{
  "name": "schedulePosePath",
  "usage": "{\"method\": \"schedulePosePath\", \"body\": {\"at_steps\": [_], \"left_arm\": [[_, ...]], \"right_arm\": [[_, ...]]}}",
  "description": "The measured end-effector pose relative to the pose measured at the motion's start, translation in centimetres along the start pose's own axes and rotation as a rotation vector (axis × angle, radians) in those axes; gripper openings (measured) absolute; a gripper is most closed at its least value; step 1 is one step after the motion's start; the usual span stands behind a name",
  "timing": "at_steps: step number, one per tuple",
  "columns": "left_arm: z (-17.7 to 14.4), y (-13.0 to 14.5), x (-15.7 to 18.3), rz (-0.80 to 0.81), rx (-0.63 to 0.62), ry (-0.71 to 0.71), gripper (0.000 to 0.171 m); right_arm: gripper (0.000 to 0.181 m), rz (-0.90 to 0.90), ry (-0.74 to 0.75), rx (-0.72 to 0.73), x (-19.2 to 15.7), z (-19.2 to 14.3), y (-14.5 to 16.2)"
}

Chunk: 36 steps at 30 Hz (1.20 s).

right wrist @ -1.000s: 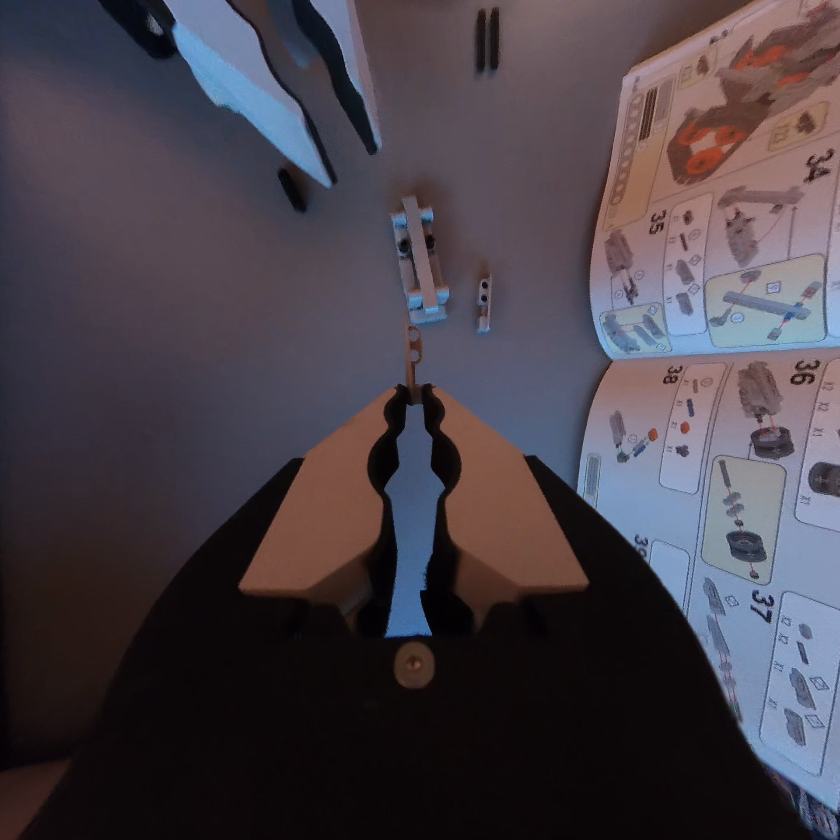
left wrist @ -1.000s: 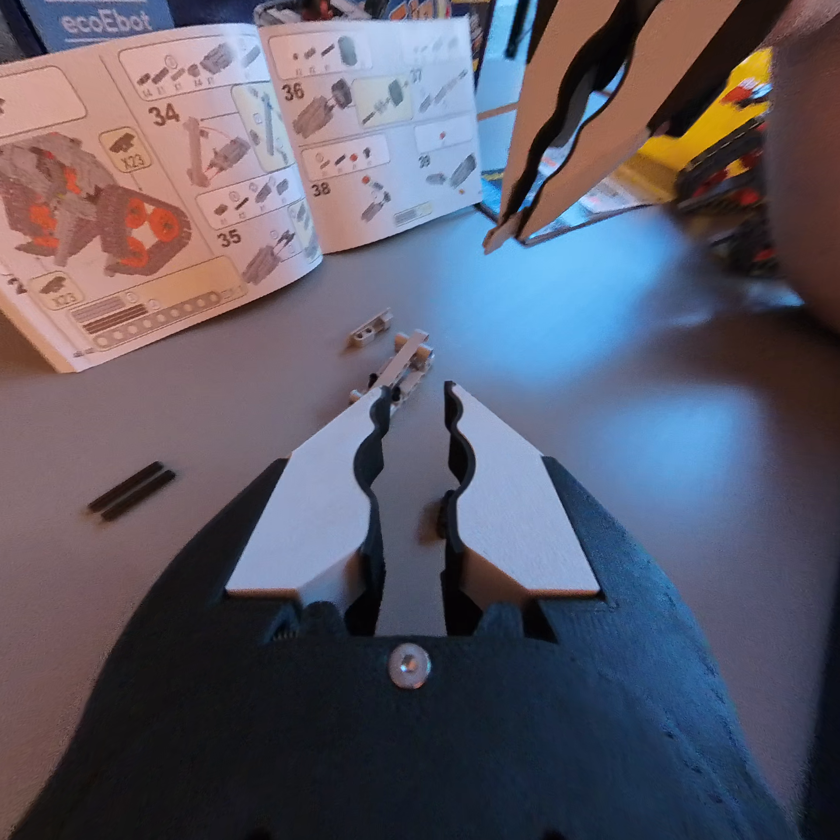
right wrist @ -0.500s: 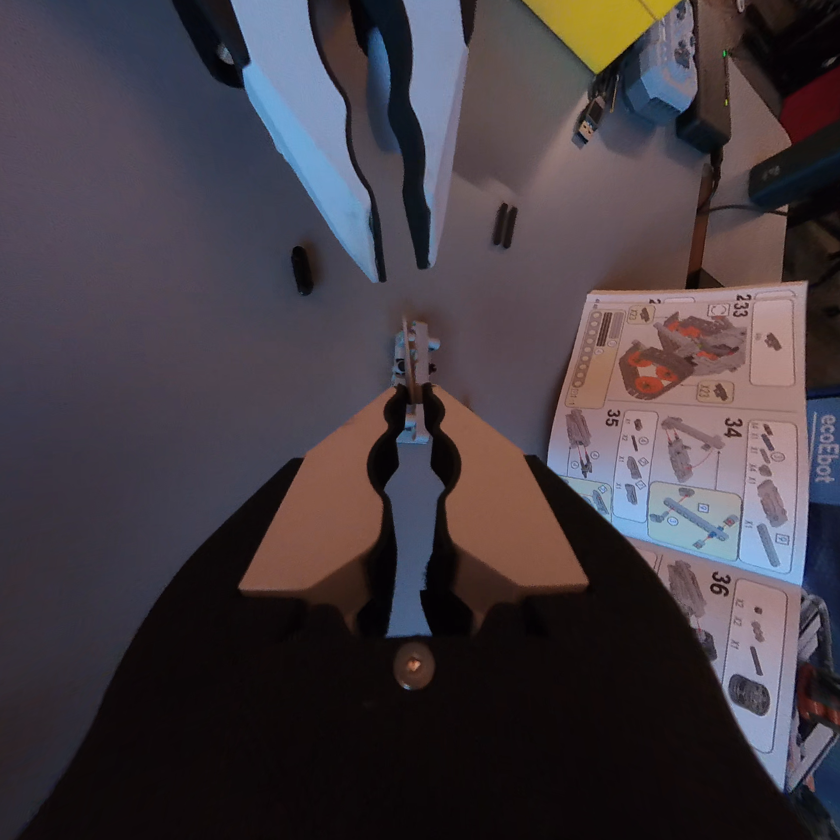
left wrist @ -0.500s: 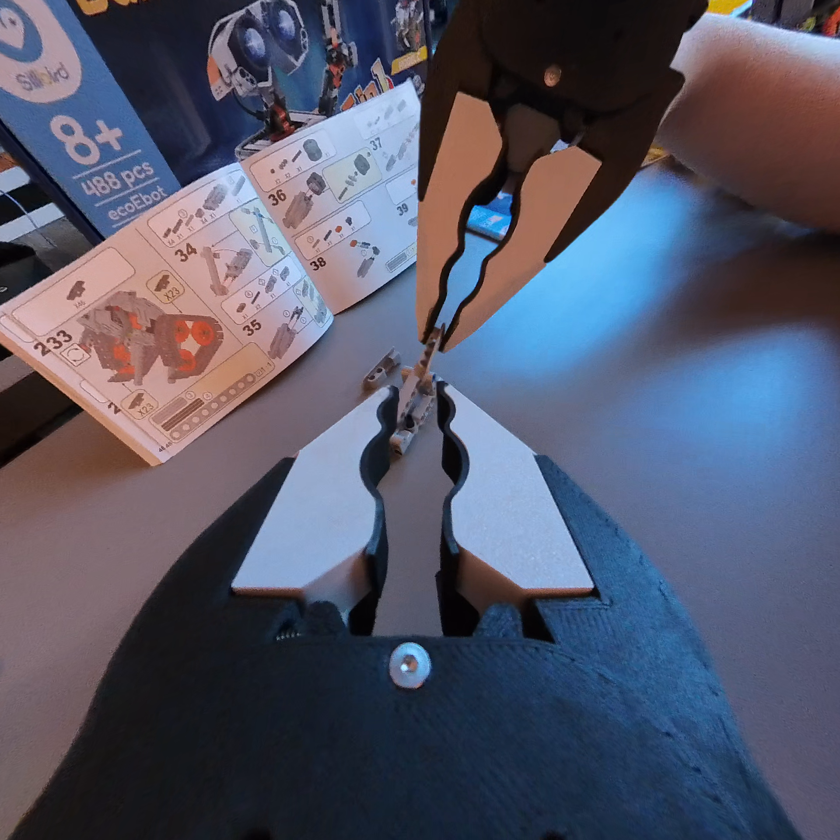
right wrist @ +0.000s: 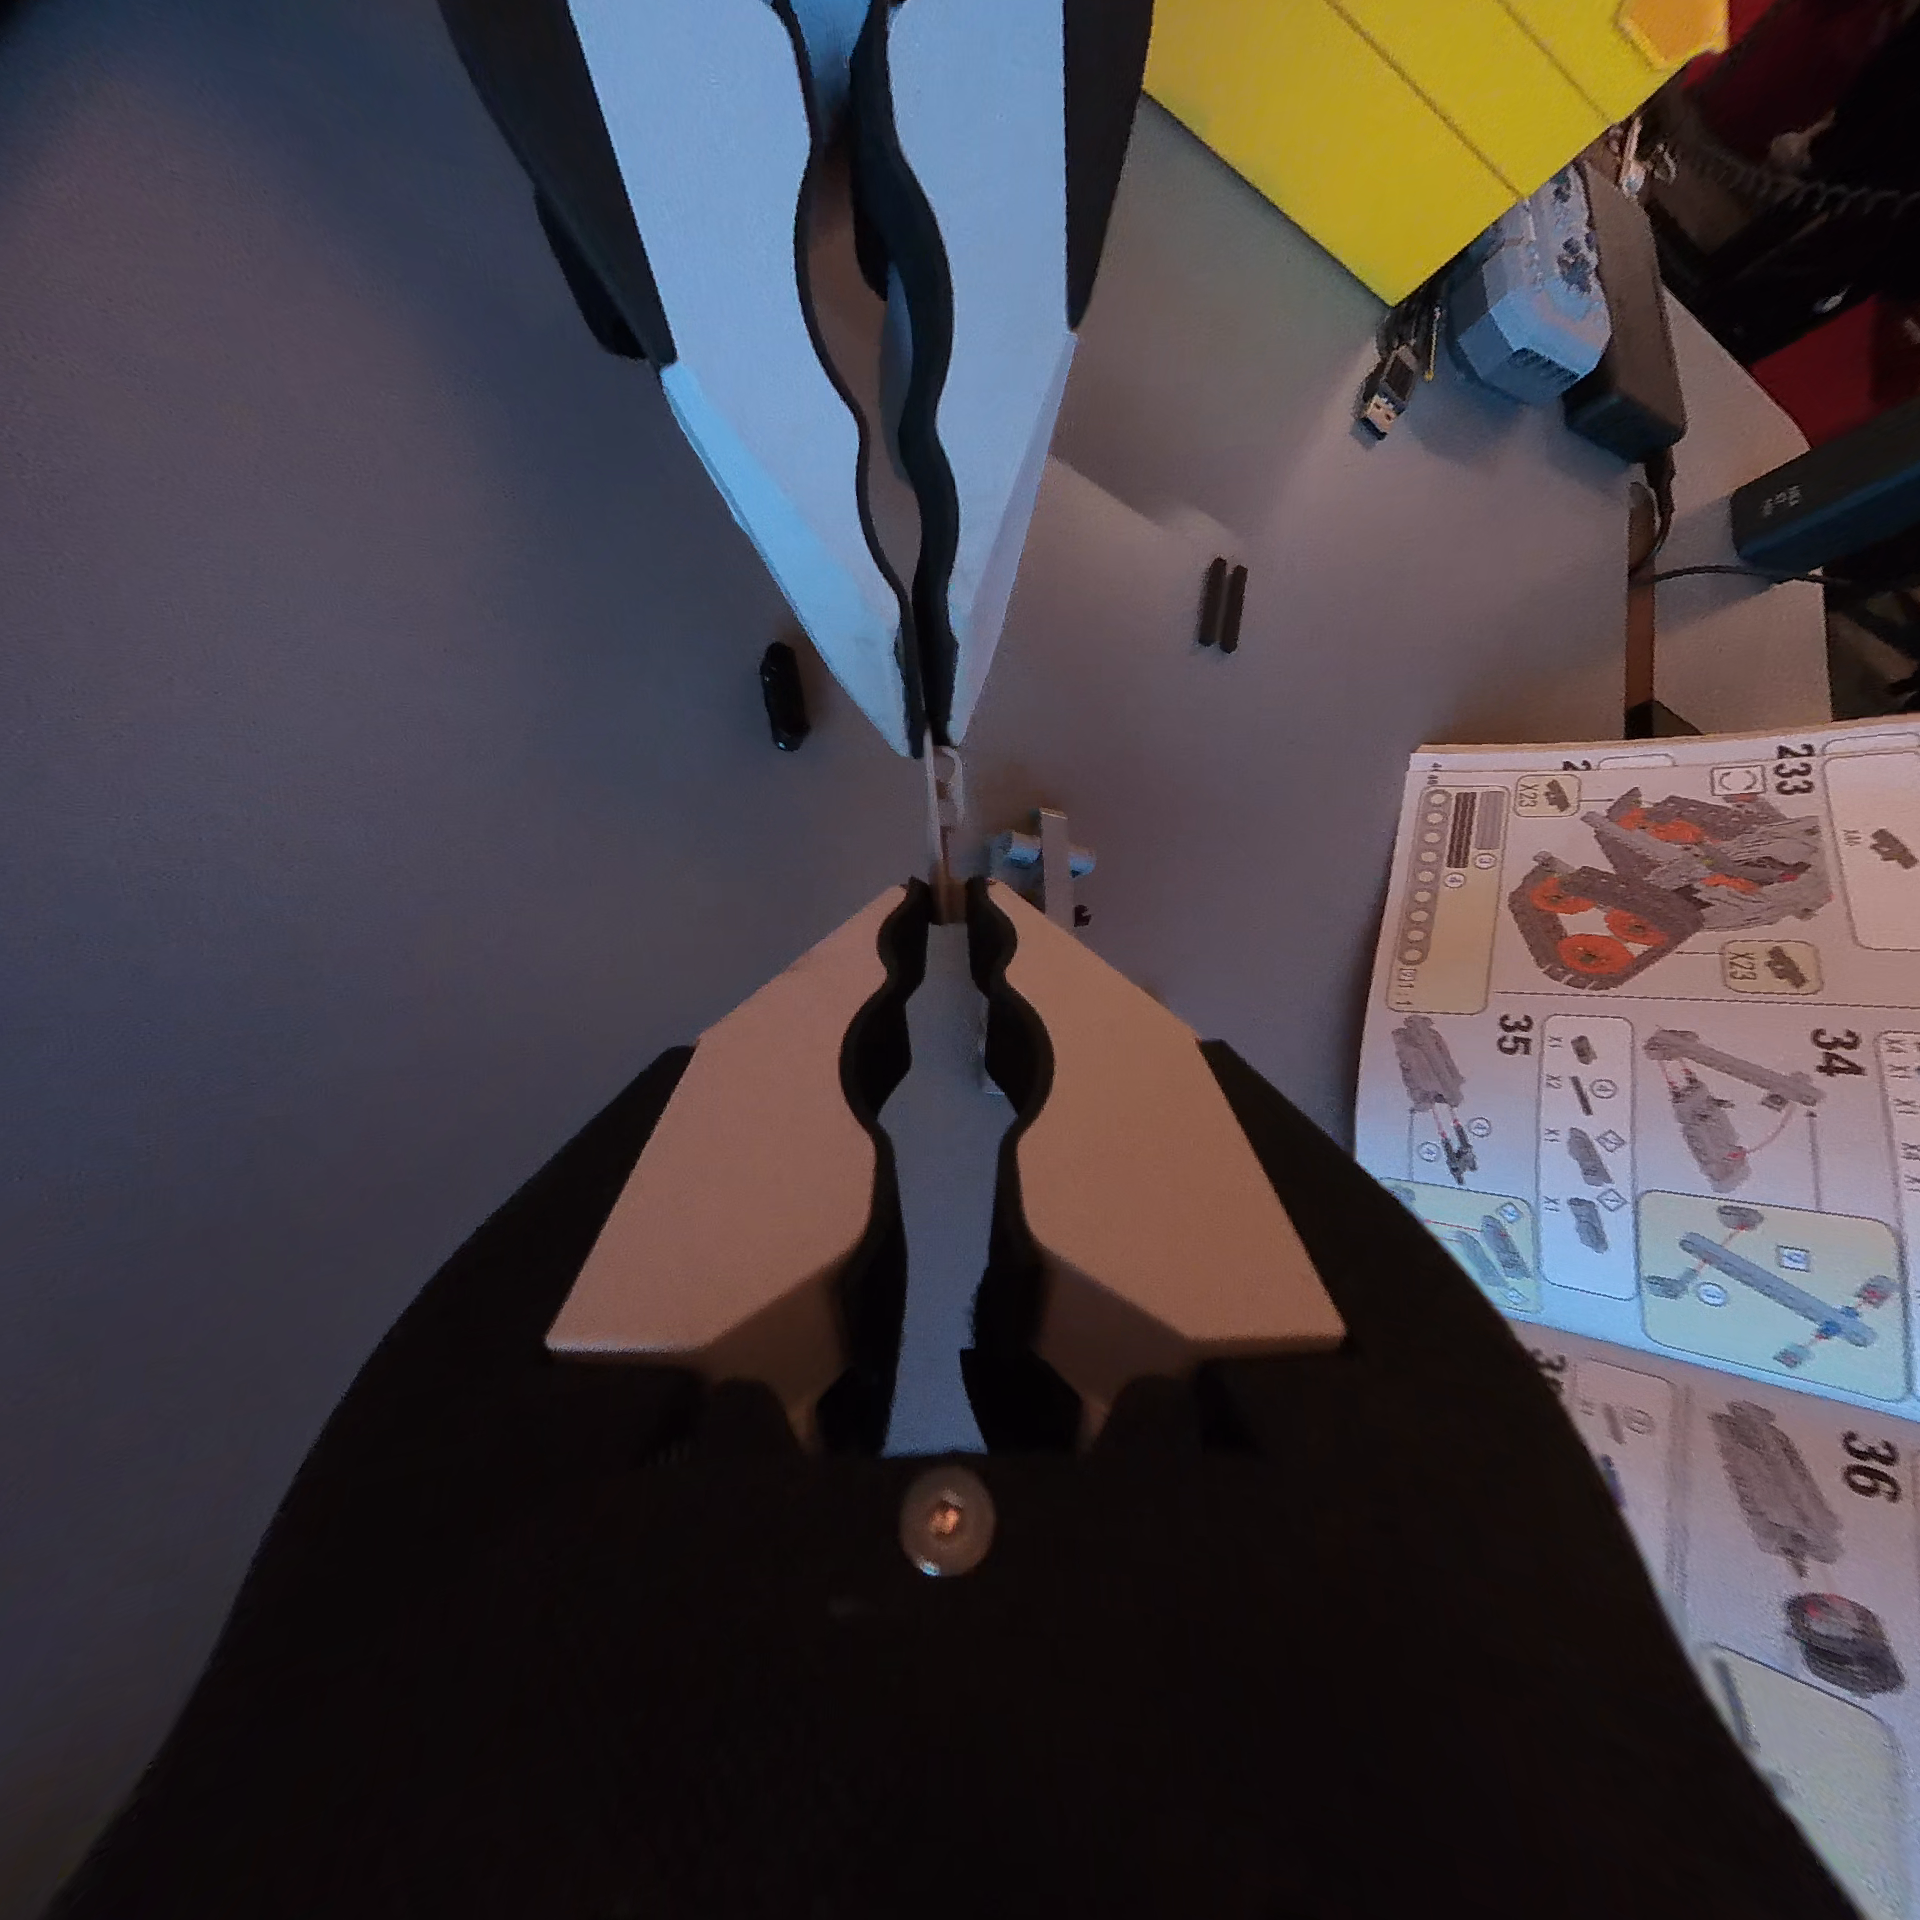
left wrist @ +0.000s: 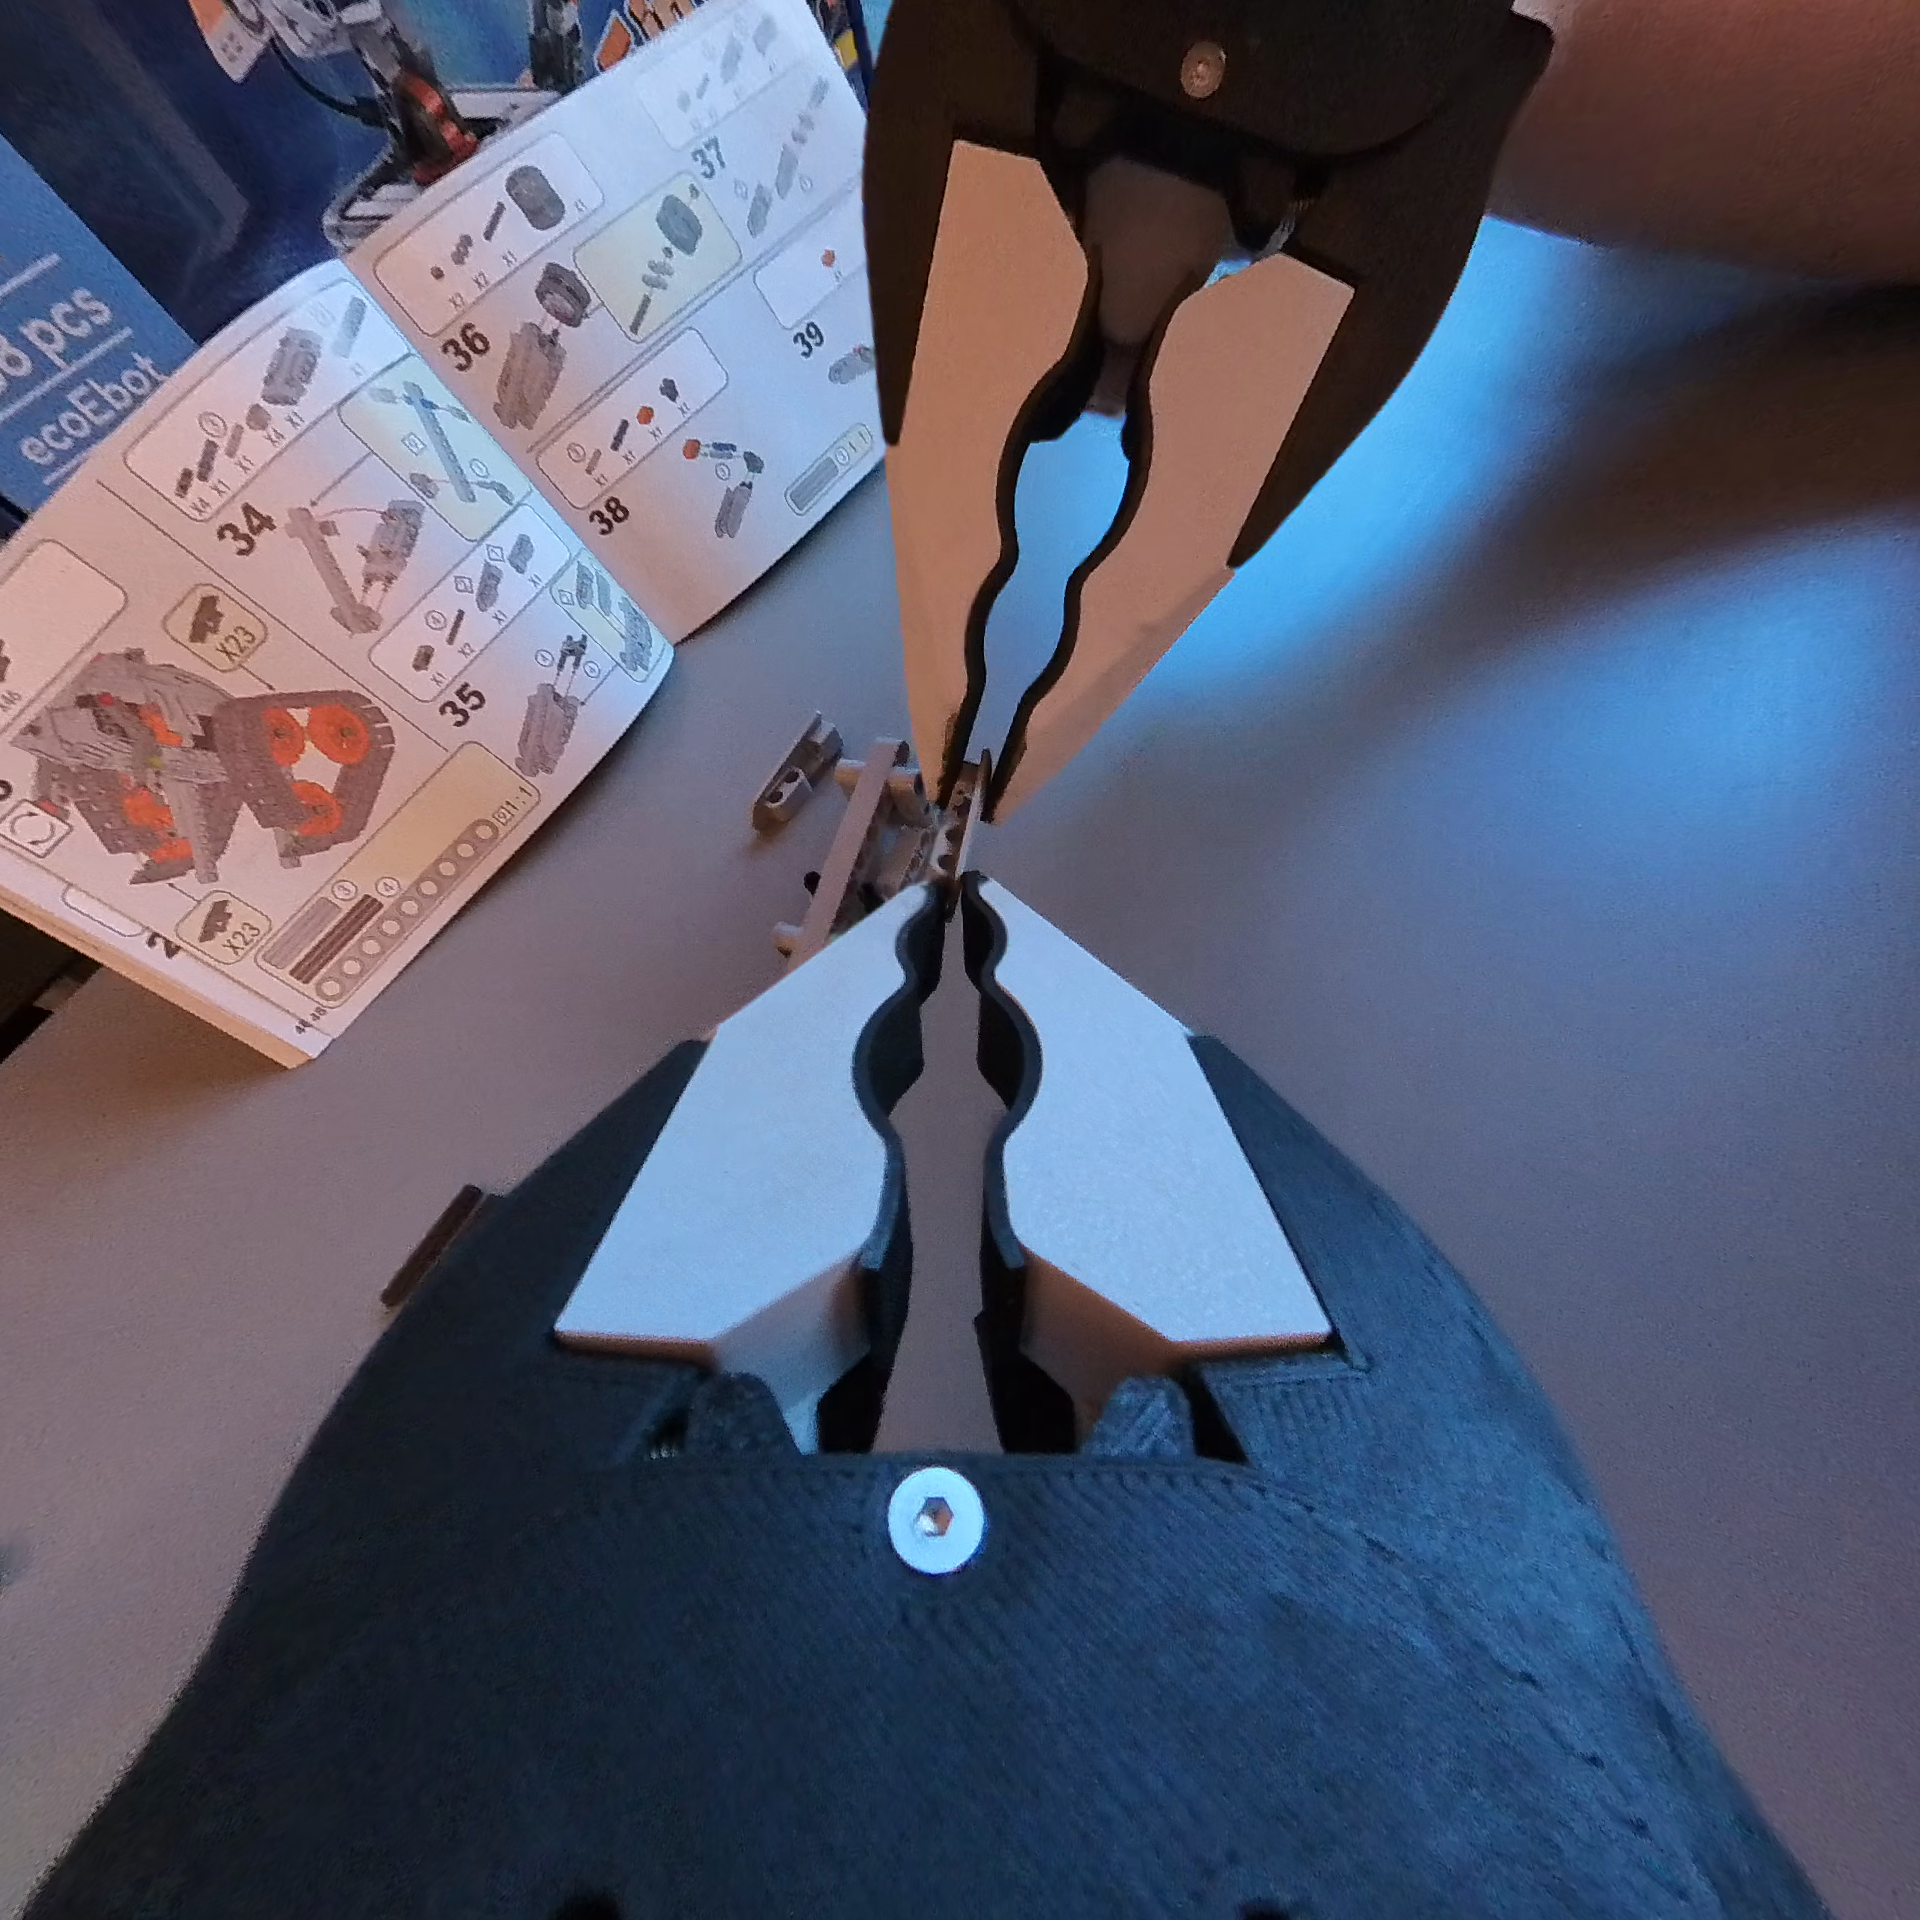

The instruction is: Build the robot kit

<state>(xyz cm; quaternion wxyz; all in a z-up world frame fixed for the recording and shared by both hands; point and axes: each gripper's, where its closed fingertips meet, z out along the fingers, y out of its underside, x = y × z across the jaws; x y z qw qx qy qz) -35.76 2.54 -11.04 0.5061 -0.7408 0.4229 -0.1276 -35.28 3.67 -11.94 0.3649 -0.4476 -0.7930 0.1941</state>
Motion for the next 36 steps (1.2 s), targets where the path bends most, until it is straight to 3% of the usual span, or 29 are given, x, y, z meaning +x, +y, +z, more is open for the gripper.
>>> {"method": "schedulePosePath", "body": {"at_steps": [12, 36], "left_arm": [[-0.4, 1.2, -0.1, -0.018, -0.013, 0.025, 0.001], [0.4, 2.3, 0.3, -0.031, -0.060, 0.055, 0.002]], "right_arm": [[0.008, 0.099, 0.107, 0.243, -0.5, 0.8, -0.6], [0.007, 0.025, 0.172, 0.260, -1.2, 0.6, -0.4]]}}
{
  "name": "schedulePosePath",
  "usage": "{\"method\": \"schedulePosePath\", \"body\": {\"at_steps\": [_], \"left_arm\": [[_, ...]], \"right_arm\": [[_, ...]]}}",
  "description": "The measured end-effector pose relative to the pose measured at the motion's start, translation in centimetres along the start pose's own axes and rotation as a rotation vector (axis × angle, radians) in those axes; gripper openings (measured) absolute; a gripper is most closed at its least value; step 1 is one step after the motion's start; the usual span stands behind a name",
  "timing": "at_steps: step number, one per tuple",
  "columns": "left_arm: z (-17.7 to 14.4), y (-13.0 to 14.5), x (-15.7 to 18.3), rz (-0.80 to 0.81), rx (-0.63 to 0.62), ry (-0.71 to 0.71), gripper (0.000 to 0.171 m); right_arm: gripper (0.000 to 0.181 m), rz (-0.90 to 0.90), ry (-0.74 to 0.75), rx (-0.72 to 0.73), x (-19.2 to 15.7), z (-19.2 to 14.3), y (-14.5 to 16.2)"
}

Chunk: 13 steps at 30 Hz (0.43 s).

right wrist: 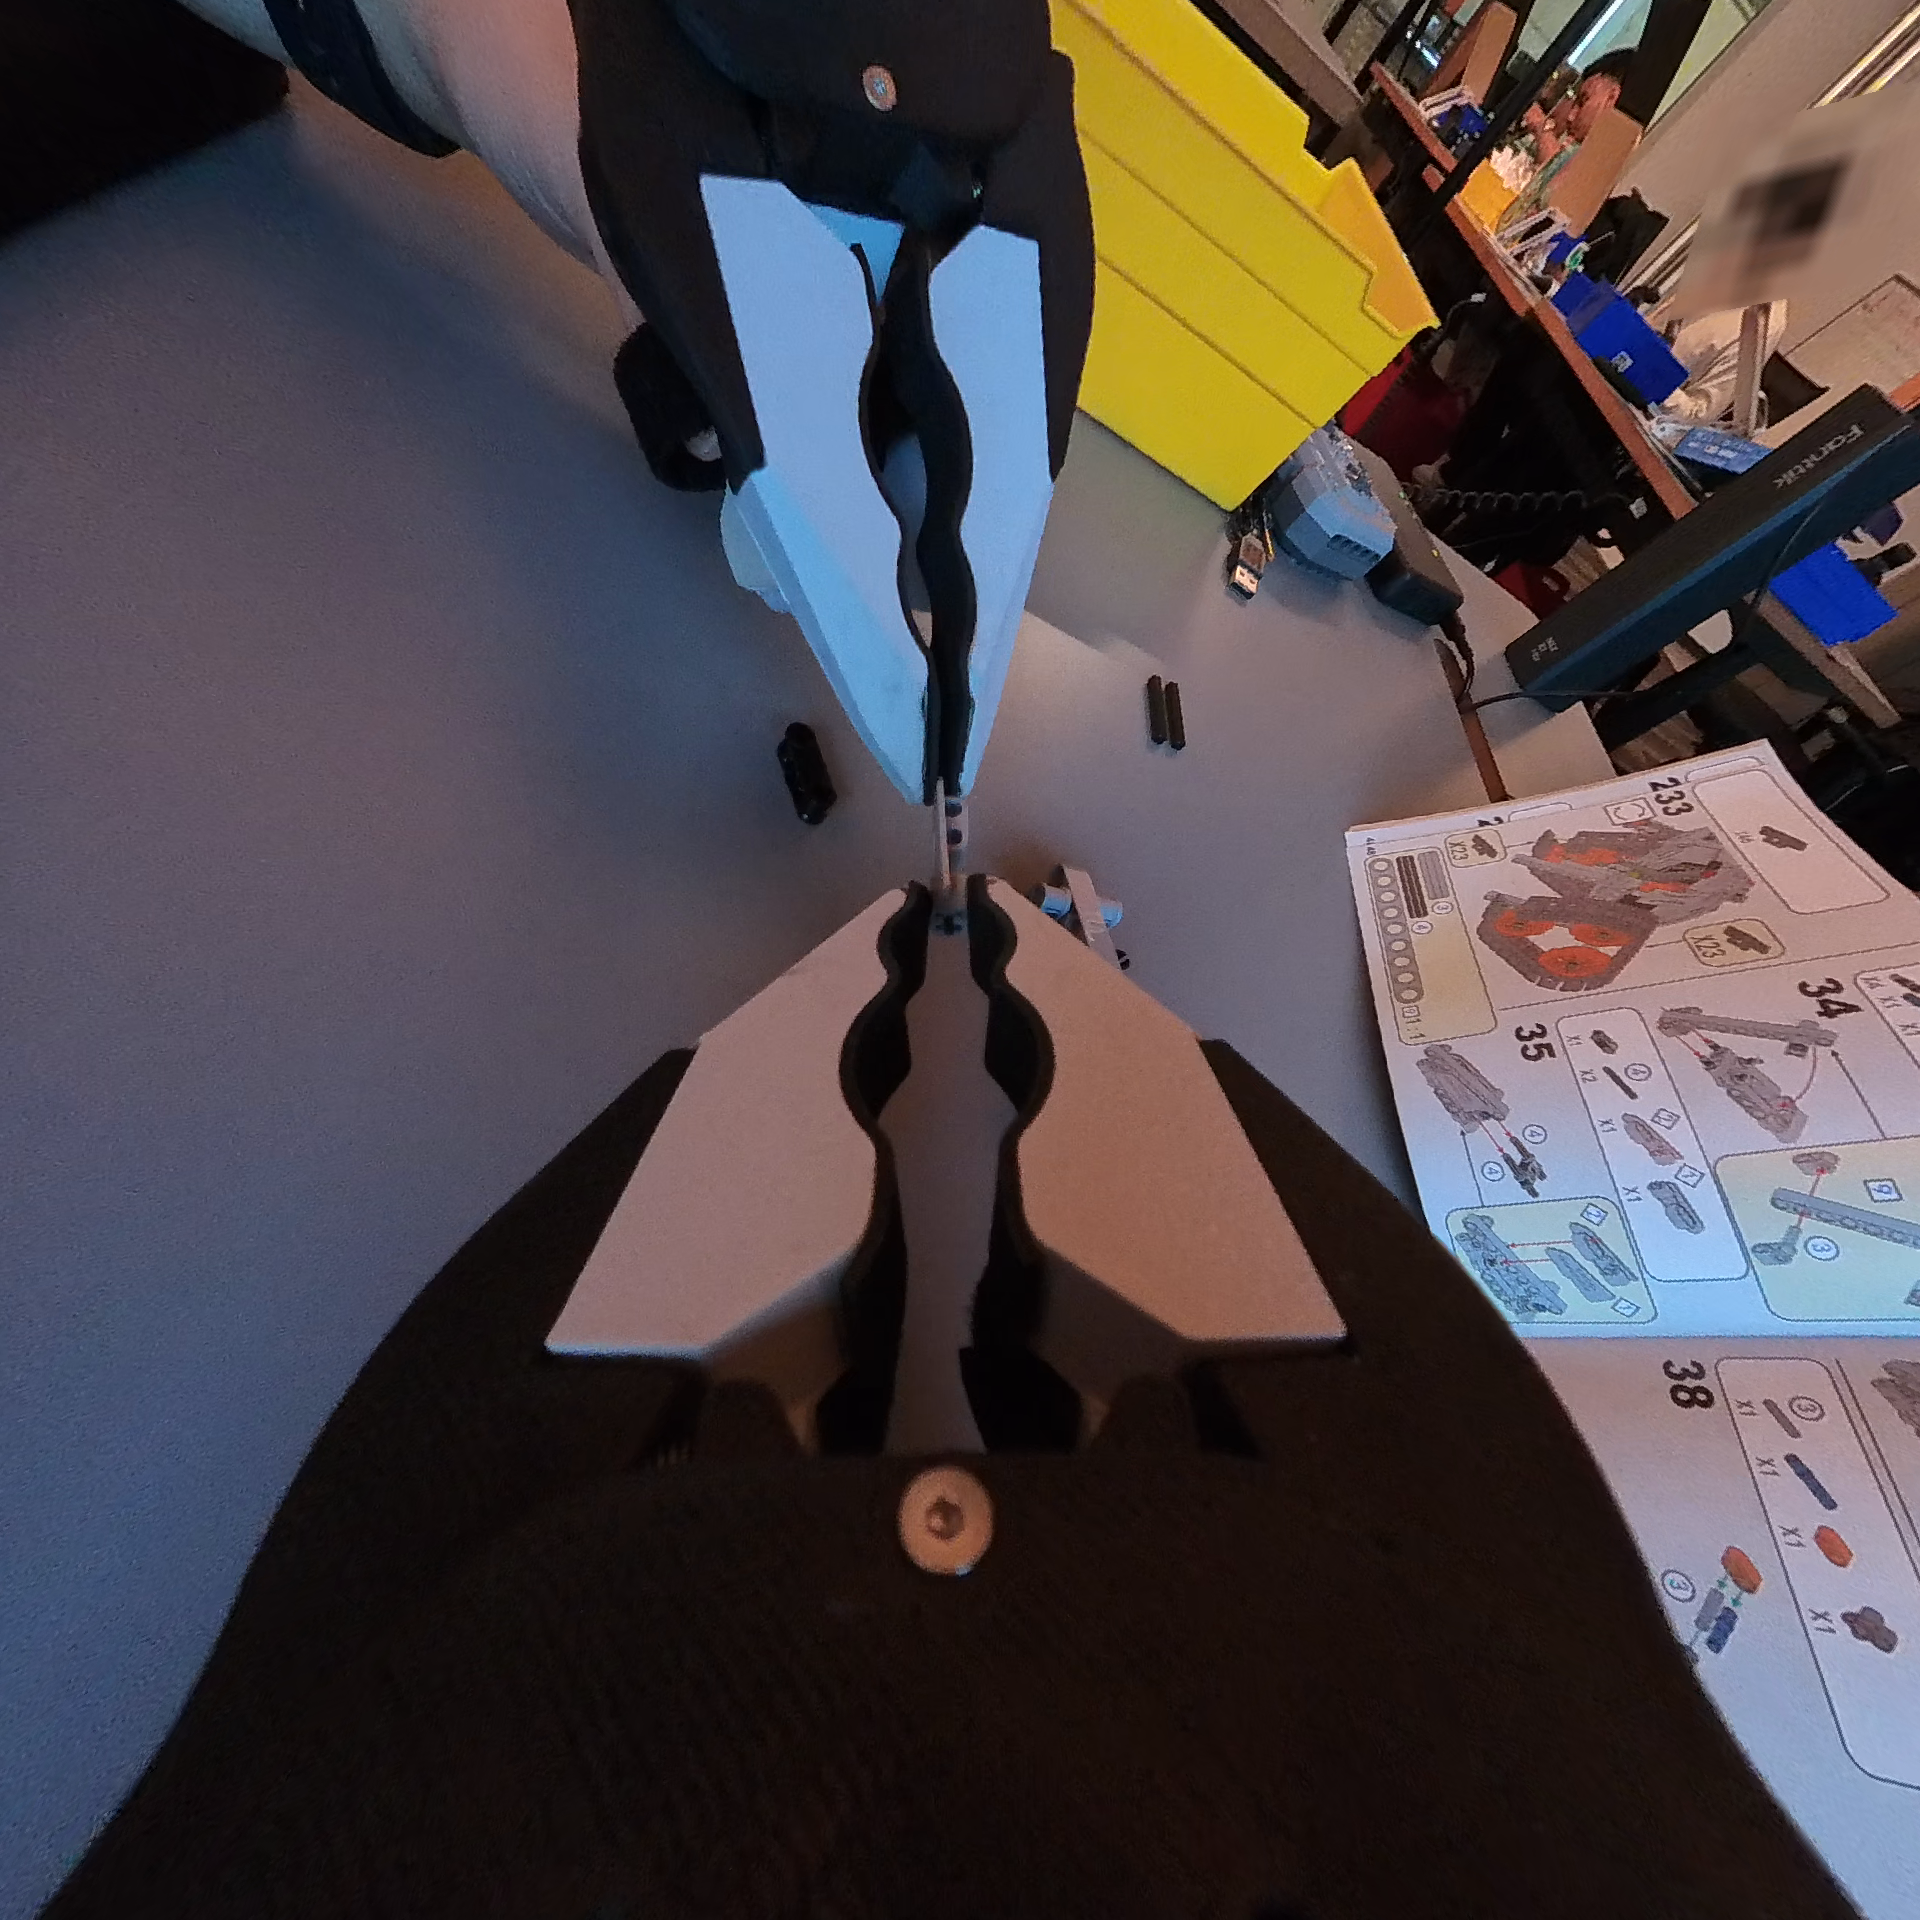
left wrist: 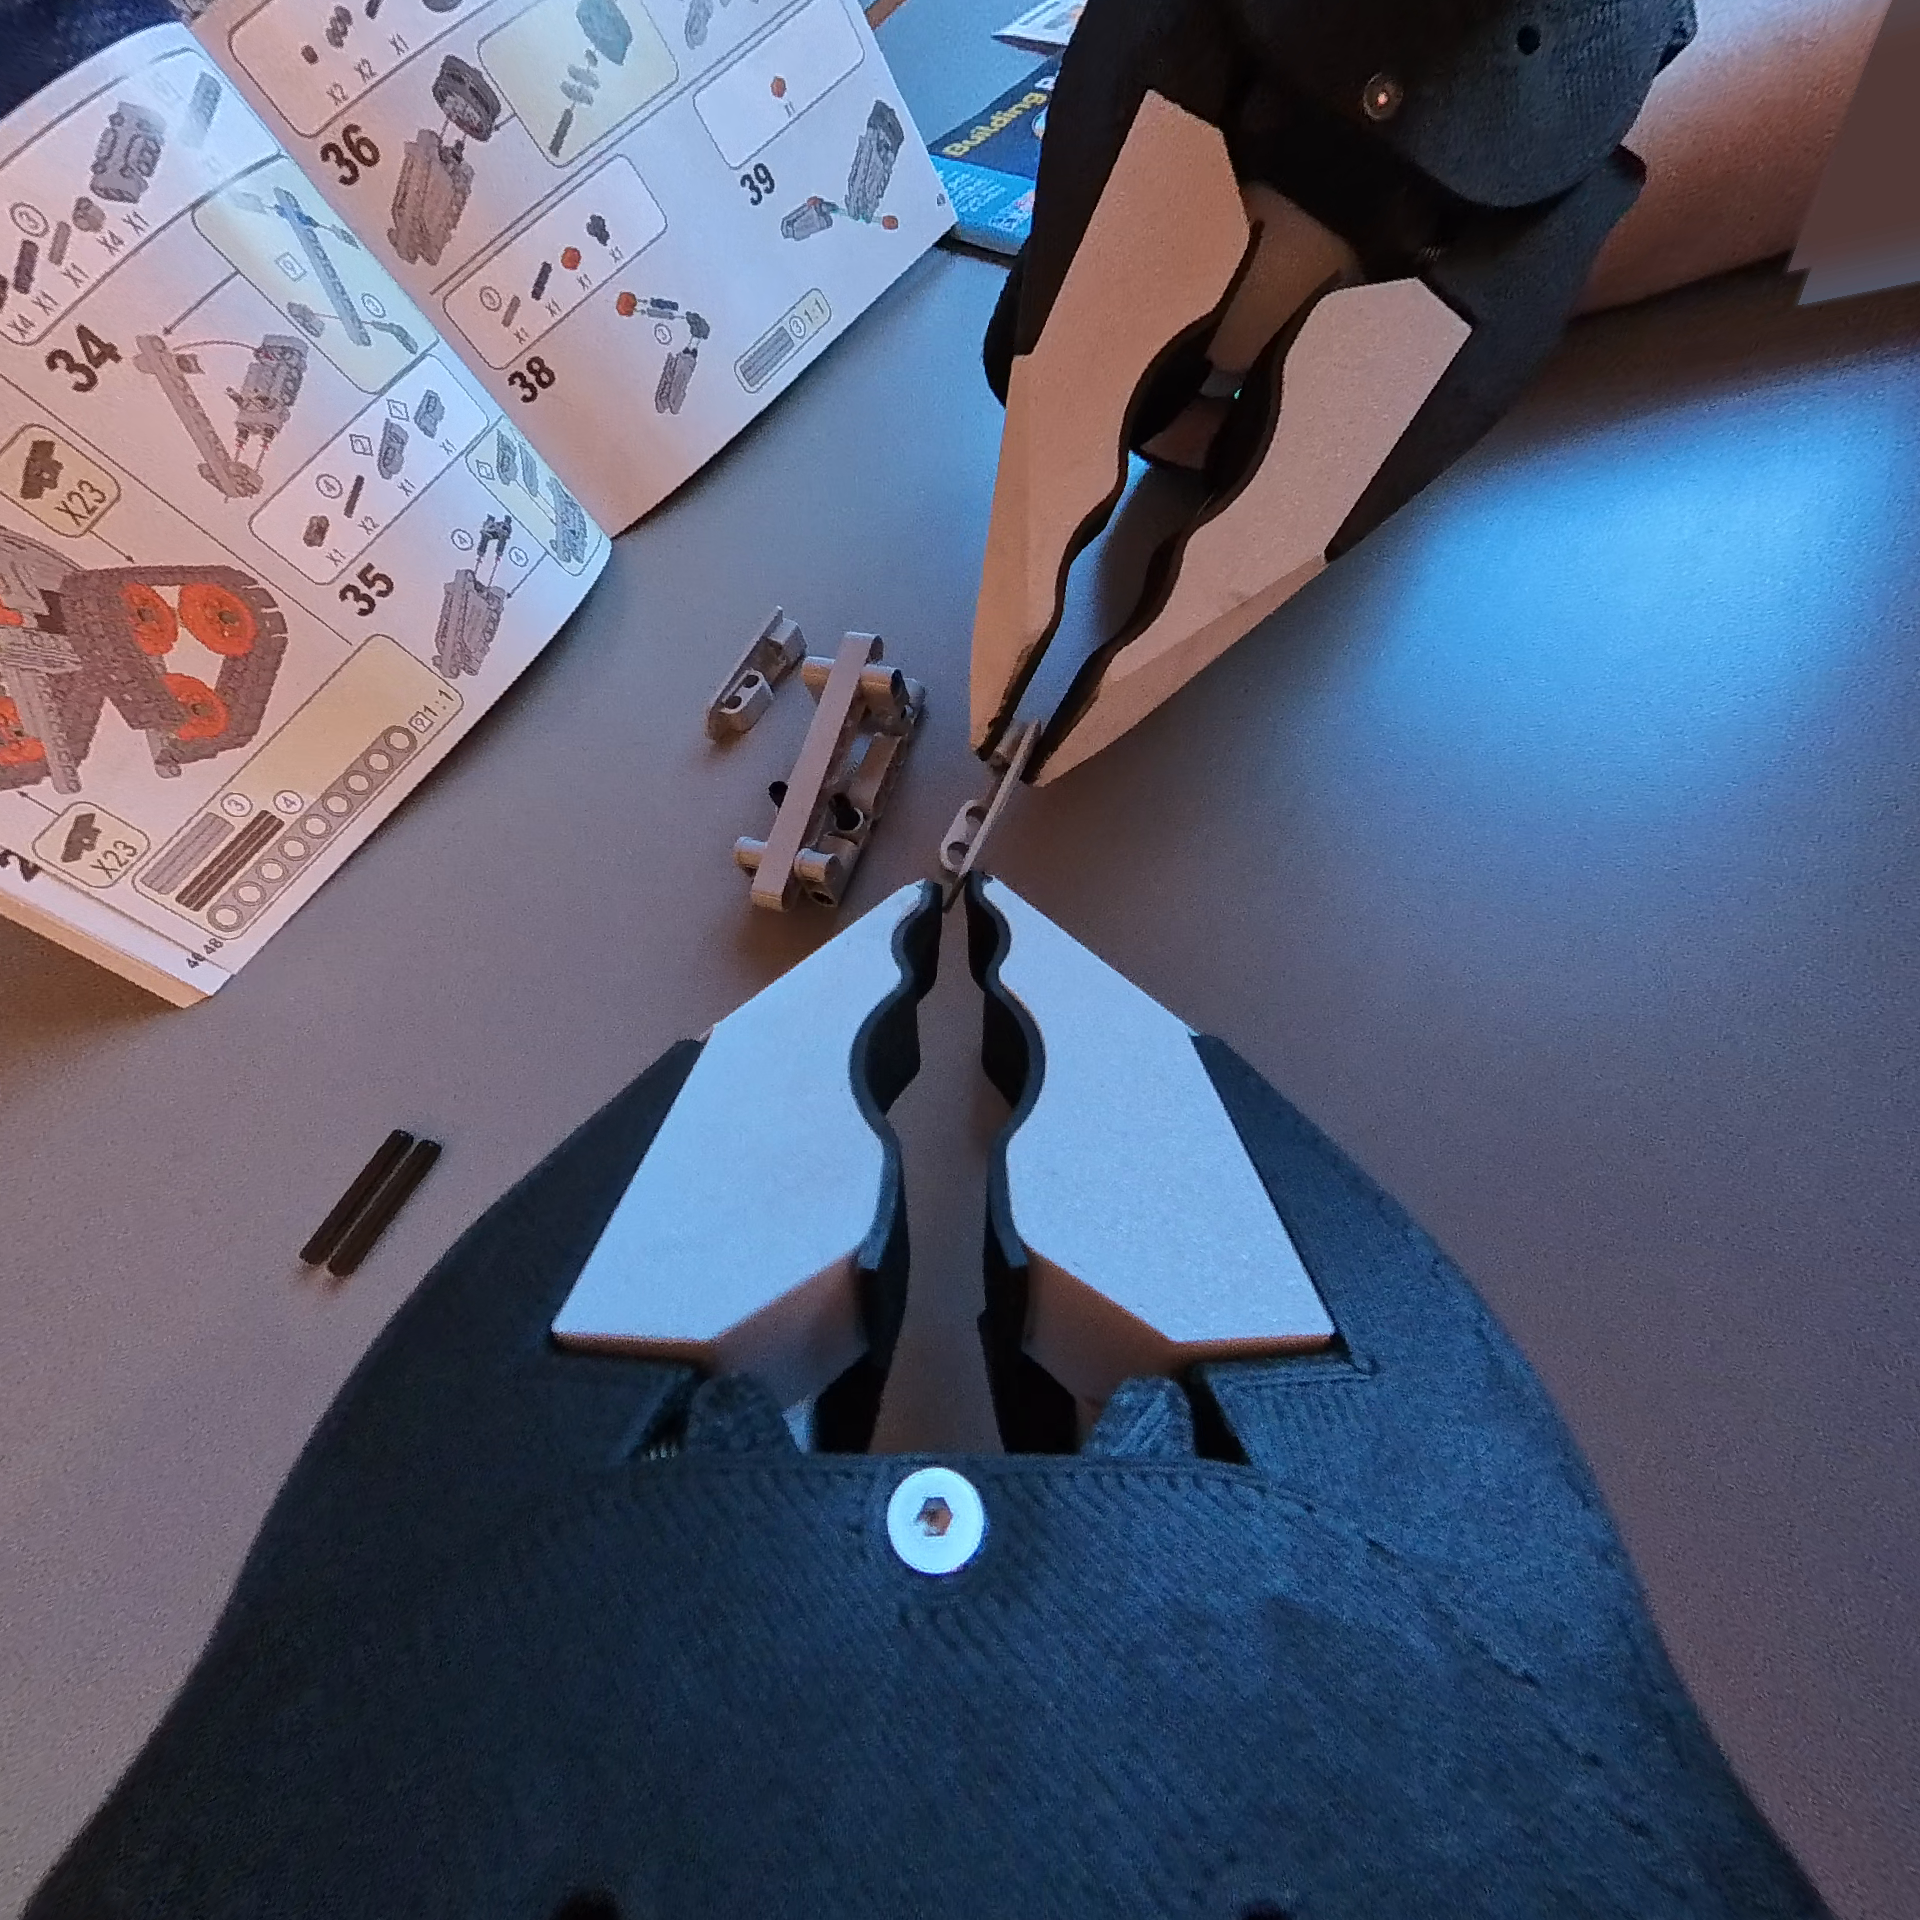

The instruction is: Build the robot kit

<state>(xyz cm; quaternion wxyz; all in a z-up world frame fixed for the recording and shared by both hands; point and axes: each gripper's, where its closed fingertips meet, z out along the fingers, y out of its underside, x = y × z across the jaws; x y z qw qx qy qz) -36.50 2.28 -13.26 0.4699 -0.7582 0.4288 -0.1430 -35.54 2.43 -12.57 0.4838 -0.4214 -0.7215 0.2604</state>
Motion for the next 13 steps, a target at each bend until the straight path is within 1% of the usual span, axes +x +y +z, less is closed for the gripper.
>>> {"method": "schedulePosePath", "body": {"at_steps": [13], "left_arm": [[0.55, 0.60, -0.03, -0.009, -0.024, -0.001, 0.003]], "right_arm": [[0.007, -0.051, 0.011, -0.027, -0.15, 0.15, 0.40]]}}
